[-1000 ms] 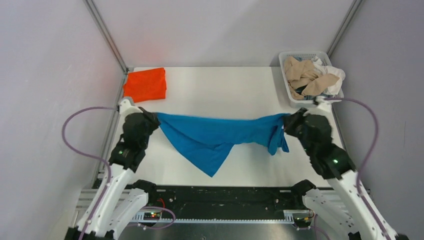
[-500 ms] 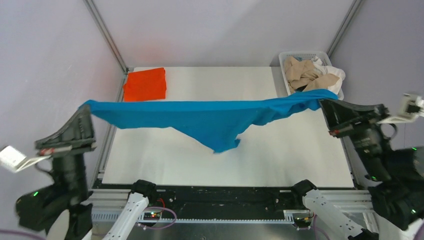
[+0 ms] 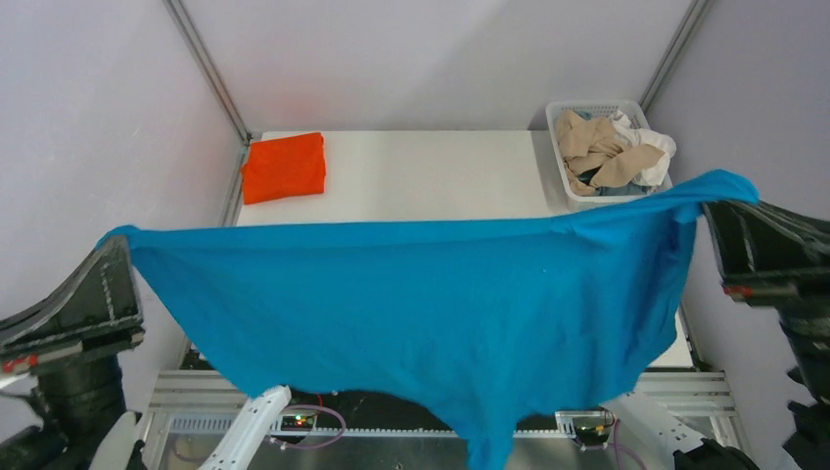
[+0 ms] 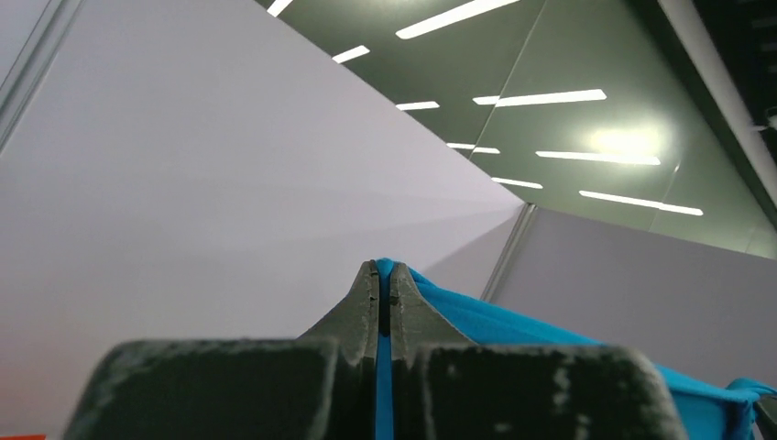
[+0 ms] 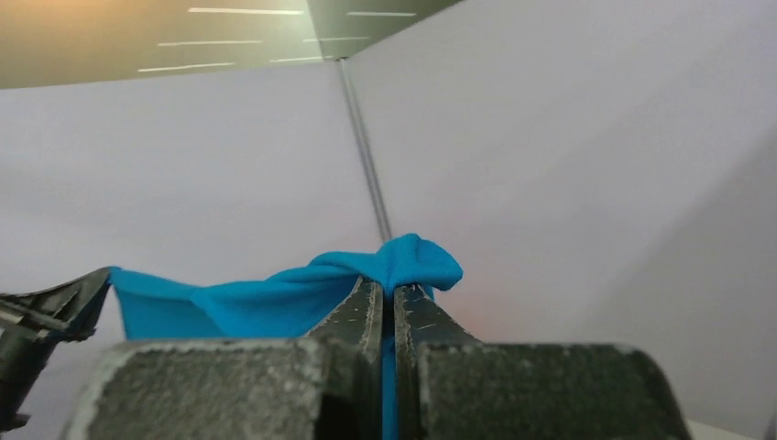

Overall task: Fold and stack the t-shirts
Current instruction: Flatten out the tshirt

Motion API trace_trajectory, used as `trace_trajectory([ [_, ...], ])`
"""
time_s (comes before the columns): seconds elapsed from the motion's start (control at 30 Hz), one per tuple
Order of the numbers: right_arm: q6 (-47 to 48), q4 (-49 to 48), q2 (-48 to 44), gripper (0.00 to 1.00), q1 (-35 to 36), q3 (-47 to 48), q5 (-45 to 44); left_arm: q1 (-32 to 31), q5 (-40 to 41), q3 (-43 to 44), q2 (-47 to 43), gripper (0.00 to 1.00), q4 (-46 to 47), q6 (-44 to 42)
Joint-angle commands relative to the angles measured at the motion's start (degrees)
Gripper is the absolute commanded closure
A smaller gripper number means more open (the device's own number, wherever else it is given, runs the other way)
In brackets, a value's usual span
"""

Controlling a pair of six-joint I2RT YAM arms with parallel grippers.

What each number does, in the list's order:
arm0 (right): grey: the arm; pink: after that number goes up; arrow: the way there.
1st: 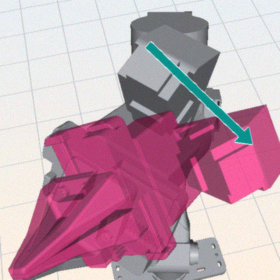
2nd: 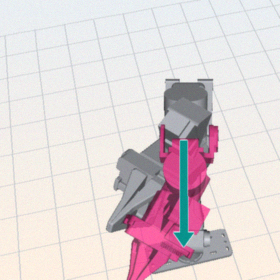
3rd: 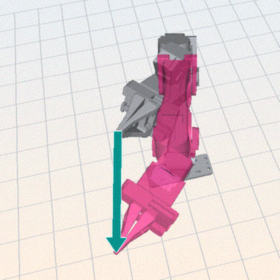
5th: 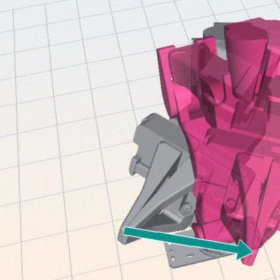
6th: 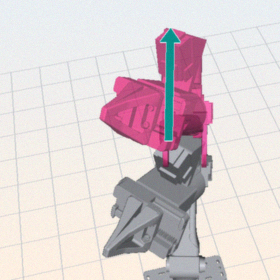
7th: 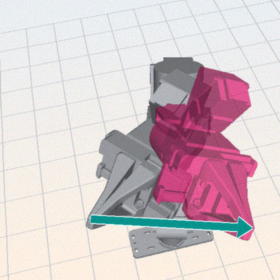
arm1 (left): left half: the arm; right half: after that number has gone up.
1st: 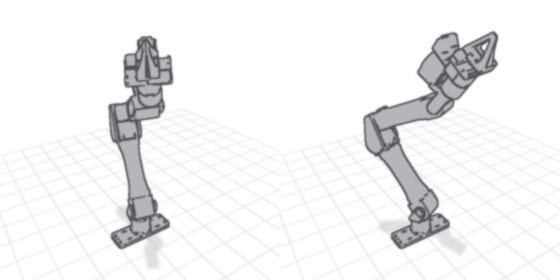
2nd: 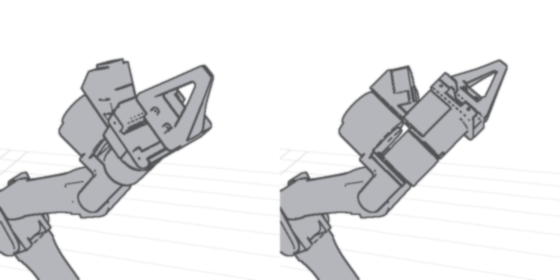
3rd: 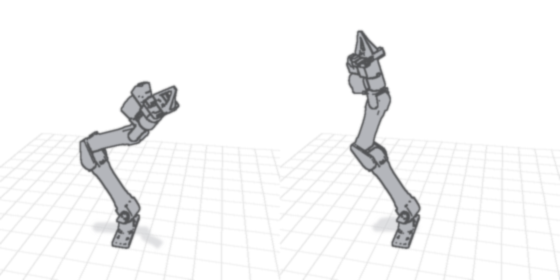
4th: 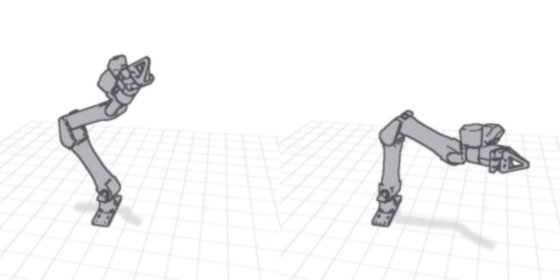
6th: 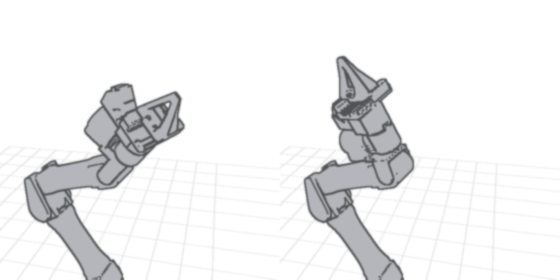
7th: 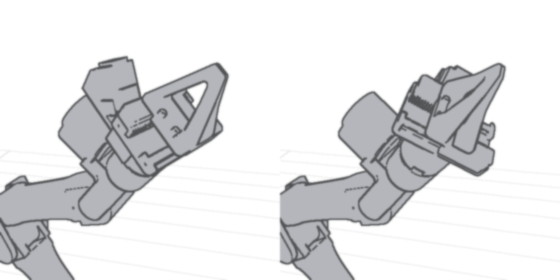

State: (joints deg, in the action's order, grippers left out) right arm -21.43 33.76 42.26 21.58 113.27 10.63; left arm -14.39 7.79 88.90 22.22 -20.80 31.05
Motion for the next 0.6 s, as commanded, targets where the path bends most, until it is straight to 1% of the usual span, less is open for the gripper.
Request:
trace_trajectory([
  [0.0,4.53,-5.19,2.38,1.00,-0.31,-8.75,-10.86,0.24,3.43,-3.41,7.79,1.00,-0.56,-3.80],
  [0.1,5.83,-9.53,3.46,1.00,-0.35,-16.81,-14.58,0.21,6.96,-8.70,11.73,1.00,-0.21,-5.46],
  [0.13,6.43,-11.31,3.89,1.00,-0.32,-18.42,-16.26,0.23,9.69,-10.04,13.82,1.00,-0.03,-6.00],
  [0.23,7.82,-15.92,6.95,1.00,-0.31,-27.71,-21.65,0.18,15.77,-18.08,18.92,0.99,2.48,-6.26],
  [0.27,8.43,-18.25,8.76,1.00,-0.38,-29.62,-24.92,0.18,18.36,-21.12,22.06,0.98,4.00,-6.28],
  [0.33,8.69,-21.22,12.10,1.00,-0.59,-36.66,-28.78,0.20,21.00,-24.86,28.34,0.98,6.63,-6.56],
  [0.37,8.27,-22.13,13.13,1.00,-0.78,-38.45,-29.59,0.22,21.54,-25.90,33.22,0.98,7.74,-6.94],
  [0.4,7.77,-24.08,15.97,1.00,-0.99,-41.66,-30.58,0.30,22.70,-26.86,36.27,0.98,9.12,-7.46],
  [0.43,6.42,-25.05,17.75,1.00,-1.54,-43.14,-30.76,0.32,23.45,-26.90,42.70,0.99,9.33,-7.43],
  [0.47,5.53,-27.03,21.85,1.00,-1.80,-45.73,-30.94,0.37,24.65,-26.40,45.92,1.00,9.54,-7.37],
  [0.5,3.72,-27.89,24.12,1.00,-2.36,-46.68,-30.98,0.44,25.22,-25.92,52.87,1.00,9.63,-7.21],
  [0.53,2.64,-29.04,29.35,1.00,-2.65,-47.58,-30.75,0.82,25.49,-24.40,56.06,1.00,9.61,-6.65],
  [0.57,1.09,-29.64,32.13,0.99,-3.21,-47.78,-30.40,1.55,24.19,-23.47,62.57,1.00,9.45,-5.90],
])
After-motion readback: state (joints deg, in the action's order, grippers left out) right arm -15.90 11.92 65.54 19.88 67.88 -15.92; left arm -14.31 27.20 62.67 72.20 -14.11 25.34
